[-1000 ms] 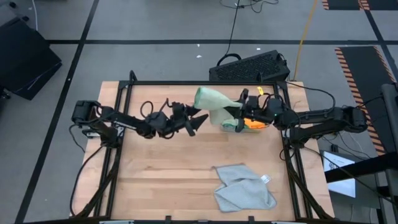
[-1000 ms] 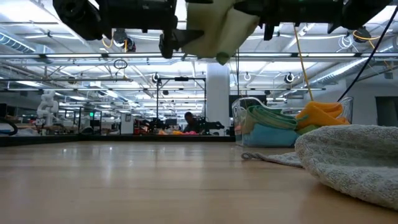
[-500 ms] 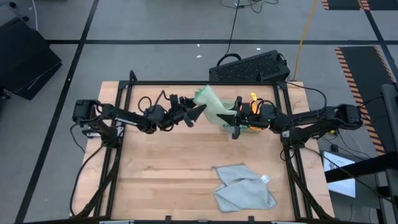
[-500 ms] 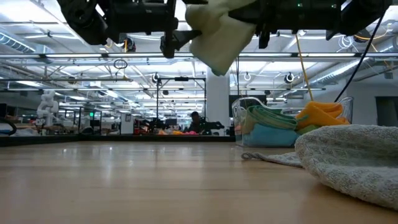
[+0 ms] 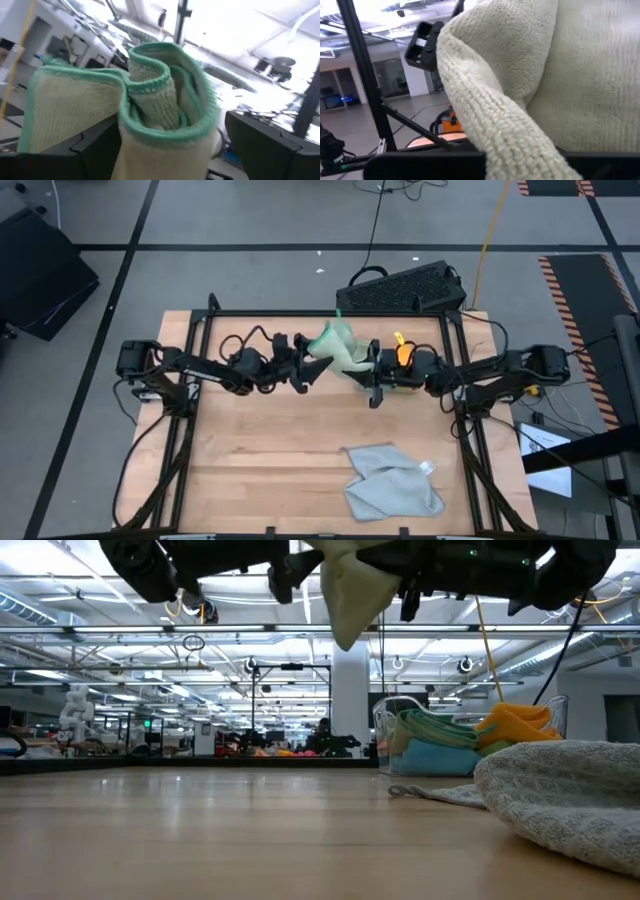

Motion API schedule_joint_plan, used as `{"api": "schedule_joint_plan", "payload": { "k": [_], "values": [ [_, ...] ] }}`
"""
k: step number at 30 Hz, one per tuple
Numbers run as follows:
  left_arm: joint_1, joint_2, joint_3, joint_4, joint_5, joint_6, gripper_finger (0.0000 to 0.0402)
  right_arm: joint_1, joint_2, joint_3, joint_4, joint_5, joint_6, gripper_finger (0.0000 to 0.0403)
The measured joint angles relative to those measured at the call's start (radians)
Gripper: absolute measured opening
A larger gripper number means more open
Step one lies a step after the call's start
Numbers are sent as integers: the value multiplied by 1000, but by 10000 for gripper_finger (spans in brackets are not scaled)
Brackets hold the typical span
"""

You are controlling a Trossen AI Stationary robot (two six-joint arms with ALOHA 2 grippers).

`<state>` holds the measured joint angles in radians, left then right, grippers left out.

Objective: Fold microfiber towels
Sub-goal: Fold the light green microfiber cloth

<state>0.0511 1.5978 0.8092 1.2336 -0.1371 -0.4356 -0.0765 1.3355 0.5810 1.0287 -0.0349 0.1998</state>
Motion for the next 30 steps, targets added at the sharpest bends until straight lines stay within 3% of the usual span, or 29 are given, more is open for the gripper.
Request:
{"api": "schedule_joint_plan", "payload": {
  "k": [5, 11, 15, 19, 26, 30],
  "values": [
    [-2, 0, 13, -15, 35, 20, 276, 0, 31, 0, 63, -21, 6, 6],
    [-2, 0, 13, -40, 41, 93, 122, 0, 34, 1, 73, -20, 6, 13],
    [-2, -3, 13, -42, 81, 132, 23, 0, 11, 1, -2, -18, 23, 62],
    [9, -26, 8, -117, 146, 137, 30, 0, -78, 2, -241, -19, 28, 149],
    [21, -140, 3, -505, 174, 181, 17, 0, -314, 1, -733, -1, 80, 287],
    [-13, -187, 2, -591, 251, 210, 18, -1, -387, 0, -783, 7, 55, 342]
  ]
}}
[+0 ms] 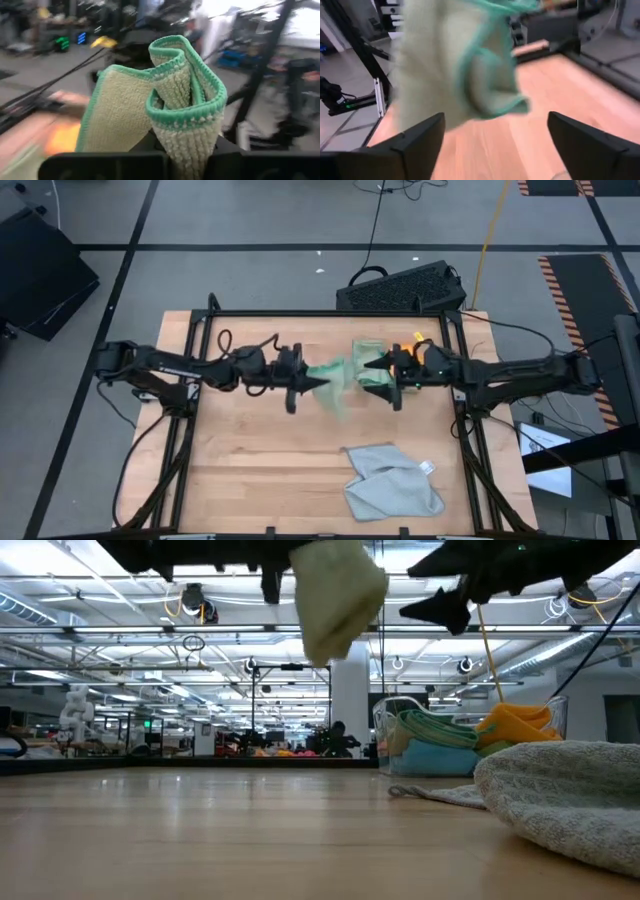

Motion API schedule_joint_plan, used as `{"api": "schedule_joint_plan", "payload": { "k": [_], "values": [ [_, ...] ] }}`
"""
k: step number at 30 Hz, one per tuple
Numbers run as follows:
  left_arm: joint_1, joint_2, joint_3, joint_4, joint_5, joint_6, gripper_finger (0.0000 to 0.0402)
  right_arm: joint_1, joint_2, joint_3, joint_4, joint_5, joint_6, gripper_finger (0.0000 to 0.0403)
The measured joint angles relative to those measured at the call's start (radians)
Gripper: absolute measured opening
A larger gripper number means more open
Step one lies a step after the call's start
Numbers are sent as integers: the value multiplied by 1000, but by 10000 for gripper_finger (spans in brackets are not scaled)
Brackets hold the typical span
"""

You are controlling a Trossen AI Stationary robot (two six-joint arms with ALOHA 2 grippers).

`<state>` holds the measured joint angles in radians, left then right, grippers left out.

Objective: Fold microfiber towels
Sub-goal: Fold the light green microfiber cloth

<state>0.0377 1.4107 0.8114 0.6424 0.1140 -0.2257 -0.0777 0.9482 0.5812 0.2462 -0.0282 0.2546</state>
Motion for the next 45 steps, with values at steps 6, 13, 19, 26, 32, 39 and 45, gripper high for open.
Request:
{"api": "schedule_joint_plan", "payload": {
  "k": [6, 13, 19, 26, 32, 39, 45],
  "values": [
    [-53, -29, 1, 20, 51, -16, 34, 1, 52, 1, 172, -136, -74, 386],
    [-73, -25, 1, 72, 47, -35, 18, 39, 284, 1, 471, -270, -115, 389],
    [-73, -22, 0, 67, 68, -38, 26, 69, 405, 1, 667, -327, -124, 389],
    [-73, -22, 0, 64, 117, -30, 21, 37, 414, 1, 596, -239, -95, 394],
    [-73, -10, 0, 70, 106, -13, 24, 32, 413, 1, 673, -336, -81, 399],
    [-53, 3, 1, 45, -38, 6, 20, 67, 452, 35, 668, -366, 24, 394],
    [-40, 3, 1, -29, -184, 29, 22, 79, 480, 56, 664, -254, 122, 393]
  ]
}}
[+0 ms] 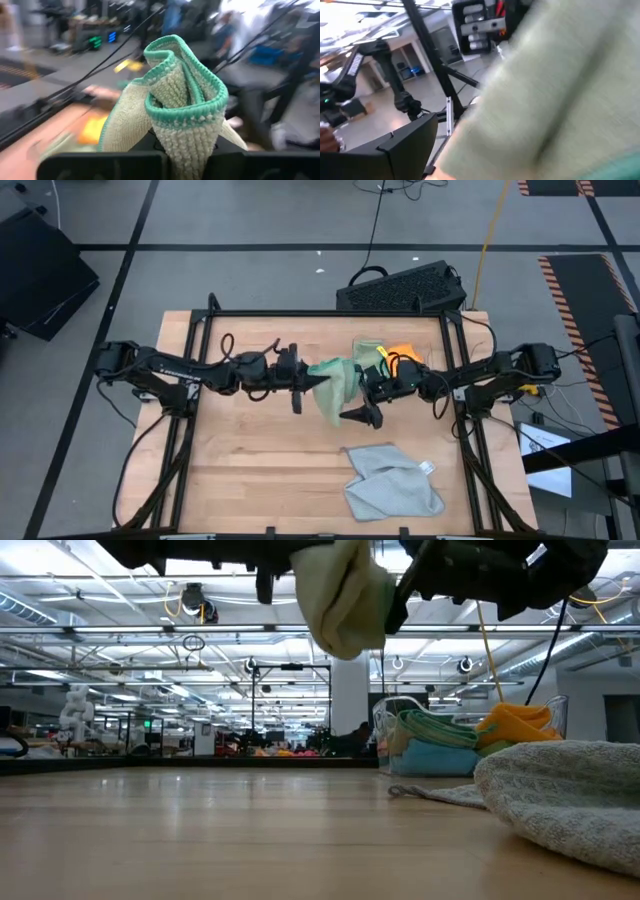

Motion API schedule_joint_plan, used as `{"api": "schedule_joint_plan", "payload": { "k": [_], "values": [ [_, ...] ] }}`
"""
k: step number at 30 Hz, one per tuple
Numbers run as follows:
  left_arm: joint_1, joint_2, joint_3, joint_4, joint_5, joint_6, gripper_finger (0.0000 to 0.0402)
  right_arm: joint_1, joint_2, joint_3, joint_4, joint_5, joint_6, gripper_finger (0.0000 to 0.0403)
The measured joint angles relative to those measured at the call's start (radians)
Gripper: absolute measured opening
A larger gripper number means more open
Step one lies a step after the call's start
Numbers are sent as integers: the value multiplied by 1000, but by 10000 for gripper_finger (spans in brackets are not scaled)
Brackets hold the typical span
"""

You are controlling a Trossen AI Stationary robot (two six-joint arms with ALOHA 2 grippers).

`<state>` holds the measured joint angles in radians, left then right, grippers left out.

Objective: Fold microfiber towels
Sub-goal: Fold the light green microfiber cloth

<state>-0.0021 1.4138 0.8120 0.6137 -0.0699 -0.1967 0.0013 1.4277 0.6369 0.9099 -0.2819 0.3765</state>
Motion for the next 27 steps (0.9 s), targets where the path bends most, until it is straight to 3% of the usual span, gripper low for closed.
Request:
{"api": "schedule_joint_plan", "payload": {
  "k": [6, 10, 17, 27],
  "values": [
    [0, 1, 0, -22, -67, 8, 22, -20, 0, 0, -28, 129, 71, 387],
    [-21, 1, 0, -10, -81, 11, 22, -42, 0, 0, -40, 154, 91, 354],
    [-44, 6, 0, 7, -126, 37, 23, -66, 0, 0, -38, 162, 86, 264],
    [-40, 8, 0, 0, -158, 15, 23, -67, 0, 0, -26, 177, 33, 105]
  ]
}}
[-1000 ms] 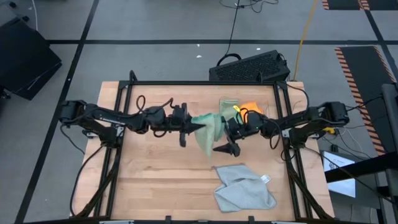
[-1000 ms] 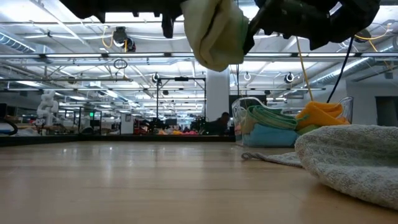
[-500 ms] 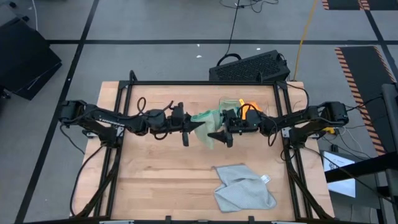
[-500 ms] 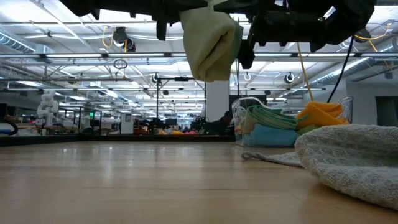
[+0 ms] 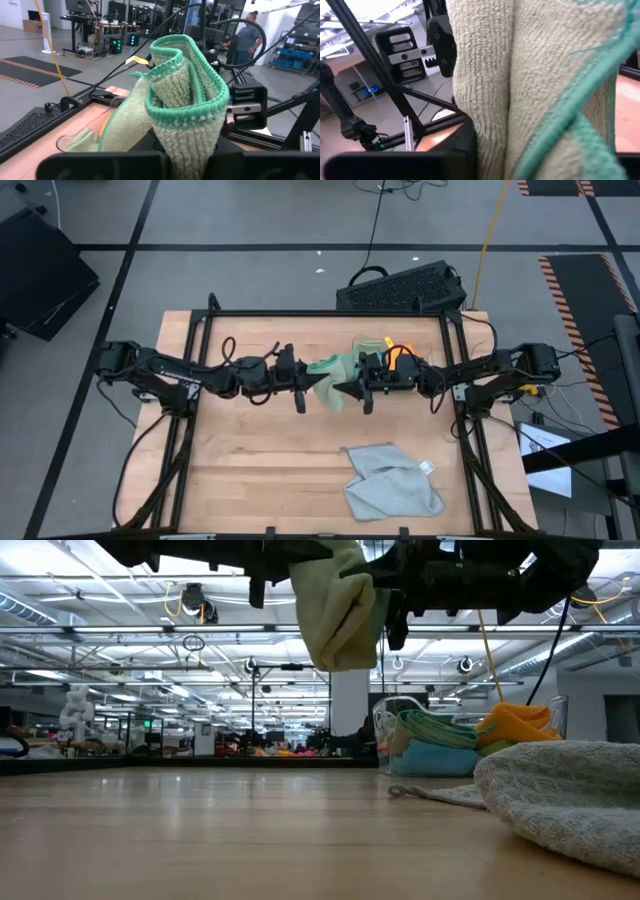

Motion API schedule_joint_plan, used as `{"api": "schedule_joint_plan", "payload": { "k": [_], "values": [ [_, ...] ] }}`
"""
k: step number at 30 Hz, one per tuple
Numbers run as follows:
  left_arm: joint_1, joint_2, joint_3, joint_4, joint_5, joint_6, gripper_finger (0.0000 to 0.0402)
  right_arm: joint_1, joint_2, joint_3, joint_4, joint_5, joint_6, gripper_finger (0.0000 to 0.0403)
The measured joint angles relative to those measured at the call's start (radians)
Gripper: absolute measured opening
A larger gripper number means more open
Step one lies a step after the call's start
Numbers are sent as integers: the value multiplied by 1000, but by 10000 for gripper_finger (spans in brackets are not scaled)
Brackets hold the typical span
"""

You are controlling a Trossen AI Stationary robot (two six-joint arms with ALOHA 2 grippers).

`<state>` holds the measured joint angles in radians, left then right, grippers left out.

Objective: Fold microfiber towels
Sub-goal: Fold the light green microfiber cloth

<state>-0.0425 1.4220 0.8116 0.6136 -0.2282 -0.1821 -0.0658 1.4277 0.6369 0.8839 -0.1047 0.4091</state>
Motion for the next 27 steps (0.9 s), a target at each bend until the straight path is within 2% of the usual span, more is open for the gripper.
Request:
{"api": "schedule_joint_plan", "payload": {
  "k": [3, 6, 9, 14, 17, 21, 24, 27],
  "values": [
    [13, 0, 0, -8, 1, -8, 23, 0, 0, 0, -12, -26, -32, 79],
    [28, 0, 0, -21, 2, -12, 23, -10, -1, 0, -25, -82, -32, 102],
    [36, 0, 0, -33, 3, -32, 24, -26, -2, 1, -87, -96, -11, 170],
    [36, 0, 0, -28, 16, -35, 24, -34, -1, 1, -124, 1, -7, 312],
    [35, 0, 0, -26, 17, -47, 24, -33, 0, 1, -84, 1, -7, 363],
    [35, 0, 0, -25, 17, -68, 24, -33, 0, 1, -62, -8, -33, 365],
    [35, 0, 0, -18, 24, -75, 24, -33, 0, 1, -34, -26, -53, 341],
    [35, 0, 0, 16, 108, -89, 24, -33, 0, 5, -30, -27, -84, 310]
  ]
}}
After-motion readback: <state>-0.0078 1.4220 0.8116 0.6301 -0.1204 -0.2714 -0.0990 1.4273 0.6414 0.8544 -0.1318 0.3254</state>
